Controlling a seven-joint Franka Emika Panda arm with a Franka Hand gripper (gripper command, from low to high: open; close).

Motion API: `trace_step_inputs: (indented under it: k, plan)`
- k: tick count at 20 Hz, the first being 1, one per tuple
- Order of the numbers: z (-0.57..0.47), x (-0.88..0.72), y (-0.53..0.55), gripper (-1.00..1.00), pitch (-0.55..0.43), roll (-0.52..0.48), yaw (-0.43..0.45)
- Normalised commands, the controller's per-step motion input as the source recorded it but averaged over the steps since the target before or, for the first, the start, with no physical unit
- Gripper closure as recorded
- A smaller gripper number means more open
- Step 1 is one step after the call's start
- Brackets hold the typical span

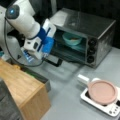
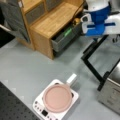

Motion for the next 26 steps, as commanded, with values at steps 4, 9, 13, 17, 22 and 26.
trace_step_inputs:
  k: [4, 9, 13, 17, 22, 26]
  plan:
    - [-0.06, -0.08, -0.18, -1.0, -0.119, -0.027, 0.088]
    - [0.01, -0.08, -0.28, -1.0, -0.062, -0.077, 0.124]
    - [0.08, -0.05, -0.26, -1.0, 0.002, -0.072, 0.151]
    - [0.07, 0.03, -0.16, -1.0, 0.023, -0.018, 0.141]
    - [0.03, 0.1, -0.05, -1.0, 0.039, 0.059, 0.122]
    - [0.04, 0.18, 0.08, -1.0, 0.042, 0.09, 0.136]
